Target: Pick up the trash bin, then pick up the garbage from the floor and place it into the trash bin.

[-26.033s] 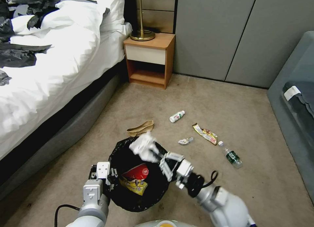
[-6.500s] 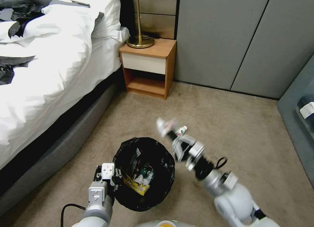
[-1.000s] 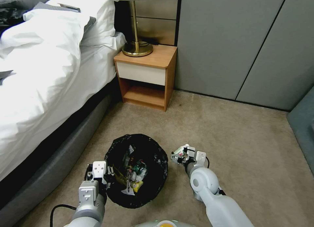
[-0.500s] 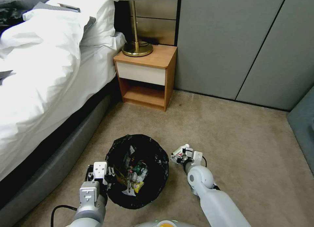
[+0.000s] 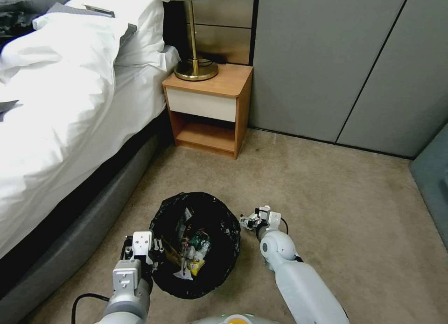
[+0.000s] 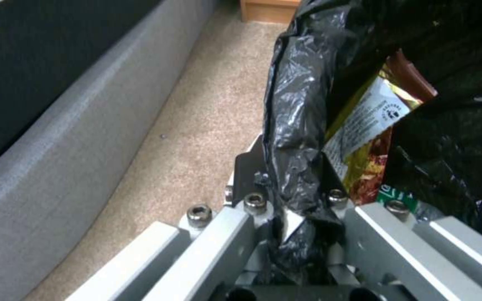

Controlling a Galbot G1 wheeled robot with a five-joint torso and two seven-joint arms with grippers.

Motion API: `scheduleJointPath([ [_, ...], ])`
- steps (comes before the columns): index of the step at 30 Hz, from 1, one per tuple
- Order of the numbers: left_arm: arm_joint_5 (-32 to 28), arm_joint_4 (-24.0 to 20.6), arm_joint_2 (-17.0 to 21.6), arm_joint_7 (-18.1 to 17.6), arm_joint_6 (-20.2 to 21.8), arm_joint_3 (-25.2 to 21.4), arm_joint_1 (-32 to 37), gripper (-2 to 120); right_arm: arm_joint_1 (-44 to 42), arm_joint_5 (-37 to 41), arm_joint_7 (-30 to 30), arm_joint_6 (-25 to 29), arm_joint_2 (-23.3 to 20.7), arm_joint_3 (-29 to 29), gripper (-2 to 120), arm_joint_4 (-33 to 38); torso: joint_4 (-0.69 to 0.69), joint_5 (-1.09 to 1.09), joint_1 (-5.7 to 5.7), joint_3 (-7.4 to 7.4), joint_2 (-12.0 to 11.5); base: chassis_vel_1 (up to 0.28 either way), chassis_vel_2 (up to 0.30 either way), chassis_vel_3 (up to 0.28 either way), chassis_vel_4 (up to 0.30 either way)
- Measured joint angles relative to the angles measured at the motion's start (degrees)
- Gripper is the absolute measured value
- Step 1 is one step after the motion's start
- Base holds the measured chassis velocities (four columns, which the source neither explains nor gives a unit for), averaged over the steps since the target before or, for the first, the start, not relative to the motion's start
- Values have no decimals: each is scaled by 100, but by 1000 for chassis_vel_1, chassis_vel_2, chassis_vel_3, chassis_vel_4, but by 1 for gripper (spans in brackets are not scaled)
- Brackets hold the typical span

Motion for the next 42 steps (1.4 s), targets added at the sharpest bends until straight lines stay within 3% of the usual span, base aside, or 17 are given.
scheduleJointPath([
  [6,5,24,-14,0,-5,7,0,1,140,-34,-74,98,2,32,97,-305,0,0,0,0,0,0,0,0,0],
  [21,46,68,-48,0,-26,42,16,1,477,-187,-350,449,175,177,45,-1156,-6,-8,0,-1,1,0,0,0,0],
  [28,46,64,-36,2,-27,42,23,1,477,-259,-380,511,172,187,32,-1156,5,5,0,0,1,0,0,0,0],
  [35,31,63,-8,2,-28,49,3,1,262,-269,-258,585,-26,153,18,-734,4,6,0,1,0,0,0,0,0],
  [40,11,68,29,6,-28,60,-38,1,-183,-298,-152,807,-303,165,17,338,0,1,0,1,0,0,0,0,0],
  [42,7,89,41,5,-26,63,-59,1,-538,-300,-199,1080,-457,185,17,1266,0,2,0,1,0,0,0,0,0],
])
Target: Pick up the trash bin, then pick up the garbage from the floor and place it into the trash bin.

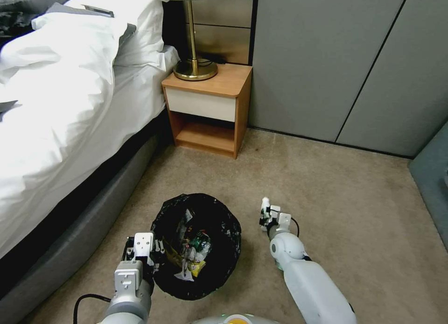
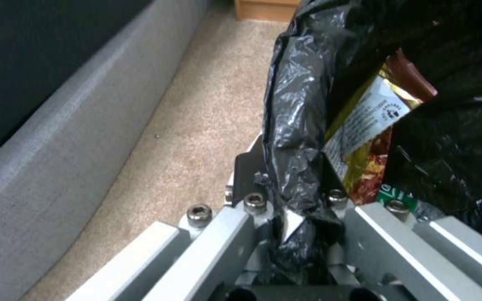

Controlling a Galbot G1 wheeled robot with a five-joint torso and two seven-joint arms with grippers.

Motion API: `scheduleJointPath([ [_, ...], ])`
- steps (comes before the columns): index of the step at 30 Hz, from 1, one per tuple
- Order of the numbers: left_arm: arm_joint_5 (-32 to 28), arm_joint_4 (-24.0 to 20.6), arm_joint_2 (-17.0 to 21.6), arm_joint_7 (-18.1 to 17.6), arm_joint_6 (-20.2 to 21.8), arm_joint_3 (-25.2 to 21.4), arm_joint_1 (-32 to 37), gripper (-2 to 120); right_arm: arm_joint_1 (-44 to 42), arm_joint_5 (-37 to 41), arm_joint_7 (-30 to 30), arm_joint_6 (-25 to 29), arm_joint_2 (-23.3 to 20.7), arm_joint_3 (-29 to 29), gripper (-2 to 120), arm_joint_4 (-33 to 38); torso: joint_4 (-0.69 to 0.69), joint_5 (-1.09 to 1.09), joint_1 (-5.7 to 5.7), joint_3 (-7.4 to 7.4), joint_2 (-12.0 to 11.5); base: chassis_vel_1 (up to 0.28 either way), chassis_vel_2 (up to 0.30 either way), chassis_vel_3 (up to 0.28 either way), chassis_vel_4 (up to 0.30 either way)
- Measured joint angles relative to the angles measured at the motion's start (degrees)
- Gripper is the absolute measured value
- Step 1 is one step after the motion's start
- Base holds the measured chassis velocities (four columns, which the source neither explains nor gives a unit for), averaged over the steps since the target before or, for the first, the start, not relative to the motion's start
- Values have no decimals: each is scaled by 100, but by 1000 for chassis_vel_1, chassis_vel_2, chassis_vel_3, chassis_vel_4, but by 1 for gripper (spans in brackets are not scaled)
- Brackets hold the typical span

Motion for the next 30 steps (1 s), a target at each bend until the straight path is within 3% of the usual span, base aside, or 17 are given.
scheduleJointPath([
  [1,0,0,0,0,0,0,0,1,0,0,0,0,0,0,17,0,0,0,0,0,0,0,0,0,0],
  [3,-2,10,6,2,2,19,-16,1,-393,-133,-354,600,-140,24,17,993,0,-2,0,0,0,0,0,0,0],
  [5,-2,10,8,2,3,23,-17,1,-520,-192,-554,850,-176,24,17,1321,-1,-1,0,0,0,0,0,0,0],
  [7,-3,11,15,4,8,41,-27,1,-854,-304,-1407,1597,-281,20,17,2223,0,-5,-1,-1,0,0,0,0,0],
  [9,-16,11,33,9,16,44,-40,1,-1246,-386,-2673,2252,-427,-63,15,3012,0,0,0,-1,0,0,0,0,0],
  [10,-16,11,33,9,16,44,-40,1,-1246,-386,-2673,2252,-427,-63,15,3012,0,0,0,-1,0,0,0,0,0],
  [12,-27,8,49,8,19,37,-34,1,-1580,-504,-3642,2565,-645,-233,15,3563,0,-2,0,-1,0,0,0,0,0],
  [13,-29,4,51,9,19,37,-28,1,-1661,-572,-3839,2618,-732,-296,15,3653,0,-1,-1,-1,0,0,0,0,0],
  [19,-31,-7,54,7,19,42,-16,1,-1997,-978,-4367,2805,-1354,-780,15,3734,0,-2,0,-1,0,0,0,0,0],
  [22,-17,-8,29,7,19,79,-29,1,-2013,-1510,-4244,2915,-1708,-1226,15,3154,0,-2,0,-1,0,0,0,0,0],
  [30,18,-13,-9,6,19,96,-21,1,-1667,-1679,-3928,2897,-1454,-1508,14,2363,1,-2,-1,-1,0,0,0,0,0],
])
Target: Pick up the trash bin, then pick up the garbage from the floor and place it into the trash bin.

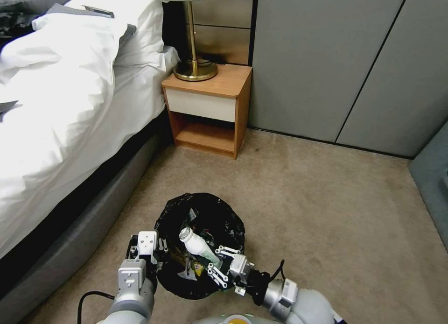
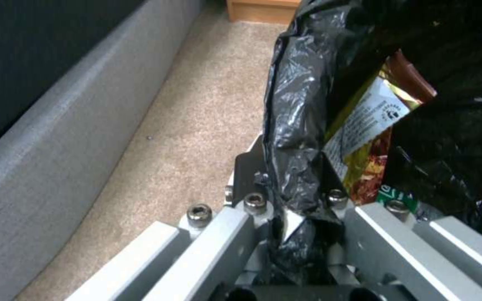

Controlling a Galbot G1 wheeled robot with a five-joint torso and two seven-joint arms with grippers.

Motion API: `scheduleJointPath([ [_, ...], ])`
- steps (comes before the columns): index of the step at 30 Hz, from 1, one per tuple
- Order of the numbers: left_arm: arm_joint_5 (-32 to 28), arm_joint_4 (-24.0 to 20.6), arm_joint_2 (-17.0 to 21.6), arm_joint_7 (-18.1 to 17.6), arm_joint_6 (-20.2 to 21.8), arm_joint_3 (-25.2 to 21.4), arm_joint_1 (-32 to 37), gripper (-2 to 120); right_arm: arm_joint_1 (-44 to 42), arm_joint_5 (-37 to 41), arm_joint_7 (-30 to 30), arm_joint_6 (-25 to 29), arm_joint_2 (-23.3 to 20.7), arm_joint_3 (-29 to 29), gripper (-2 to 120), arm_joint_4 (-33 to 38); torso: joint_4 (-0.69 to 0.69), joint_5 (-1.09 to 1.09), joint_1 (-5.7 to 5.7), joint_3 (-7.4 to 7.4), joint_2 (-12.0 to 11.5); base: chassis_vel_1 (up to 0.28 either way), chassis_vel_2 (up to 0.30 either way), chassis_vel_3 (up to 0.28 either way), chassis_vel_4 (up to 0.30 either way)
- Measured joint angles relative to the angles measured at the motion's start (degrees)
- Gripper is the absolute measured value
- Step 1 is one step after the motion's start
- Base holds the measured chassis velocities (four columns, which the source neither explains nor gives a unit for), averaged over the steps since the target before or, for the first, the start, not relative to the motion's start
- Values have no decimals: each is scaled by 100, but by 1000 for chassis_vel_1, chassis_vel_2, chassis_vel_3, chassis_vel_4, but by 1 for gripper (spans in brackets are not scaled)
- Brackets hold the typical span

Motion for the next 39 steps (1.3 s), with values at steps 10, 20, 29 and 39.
scheduleJointPath([
  [10,7,-10,-14,0,5,7,1,1,160,27,140,-82,204,2,44,-215,-1,0,0,0,0,0,0,0,0],
  [20,3,-10,1,0,11,24,-1,1,161,60,218,-188,174,77,82,-87,-1,0,0,0,0,0,0,0,0],
  [29,3,-10,7,2,11,27,-4,1,43,37,436,-155,56,205,100,349,-1,1,0,0,0,0,0,0,0],
  [39,-14,52,28,7,-10,-10,-52,1,-569,-187,1713,-158,292,1292,100,2498,0,0,-1,0,0,0,0,0,0],
])
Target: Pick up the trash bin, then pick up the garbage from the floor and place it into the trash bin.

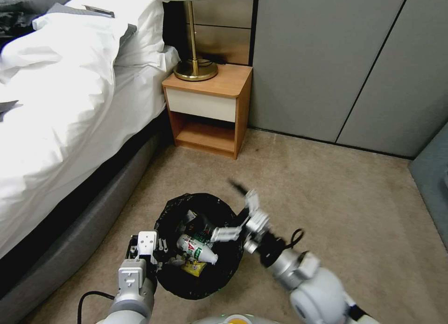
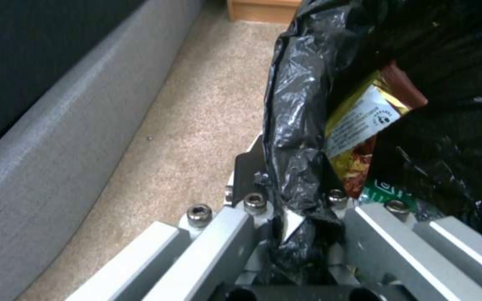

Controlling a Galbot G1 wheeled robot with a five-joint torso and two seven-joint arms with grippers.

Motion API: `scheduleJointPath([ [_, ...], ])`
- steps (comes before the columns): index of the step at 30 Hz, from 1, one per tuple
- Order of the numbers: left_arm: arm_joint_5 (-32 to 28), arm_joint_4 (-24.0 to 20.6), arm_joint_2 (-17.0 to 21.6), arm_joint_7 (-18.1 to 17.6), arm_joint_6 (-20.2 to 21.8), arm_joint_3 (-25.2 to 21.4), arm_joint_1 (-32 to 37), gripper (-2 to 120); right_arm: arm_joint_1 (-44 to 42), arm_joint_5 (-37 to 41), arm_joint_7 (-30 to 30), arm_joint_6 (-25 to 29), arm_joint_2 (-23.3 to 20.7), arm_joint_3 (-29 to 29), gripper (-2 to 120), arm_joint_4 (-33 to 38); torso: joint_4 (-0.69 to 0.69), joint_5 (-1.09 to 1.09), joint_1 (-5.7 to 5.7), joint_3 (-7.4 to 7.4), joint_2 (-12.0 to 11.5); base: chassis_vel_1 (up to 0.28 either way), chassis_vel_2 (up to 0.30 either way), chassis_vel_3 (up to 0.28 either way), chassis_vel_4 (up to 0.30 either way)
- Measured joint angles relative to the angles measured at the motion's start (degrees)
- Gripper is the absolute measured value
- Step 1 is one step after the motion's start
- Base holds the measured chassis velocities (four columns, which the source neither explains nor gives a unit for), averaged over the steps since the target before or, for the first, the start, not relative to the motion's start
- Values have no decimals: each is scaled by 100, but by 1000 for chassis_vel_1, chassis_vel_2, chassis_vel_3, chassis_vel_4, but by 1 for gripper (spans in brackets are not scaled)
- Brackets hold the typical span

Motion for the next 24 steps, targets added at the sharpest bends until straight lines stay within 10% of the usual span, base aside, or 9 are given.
scheduleJointPath([
  [24,-168,-46,64,-84,0,-79,-26,1,-1100,-499,903,660,746,506,100,-760,0,0,0,0,0,0,0,0,0],
])
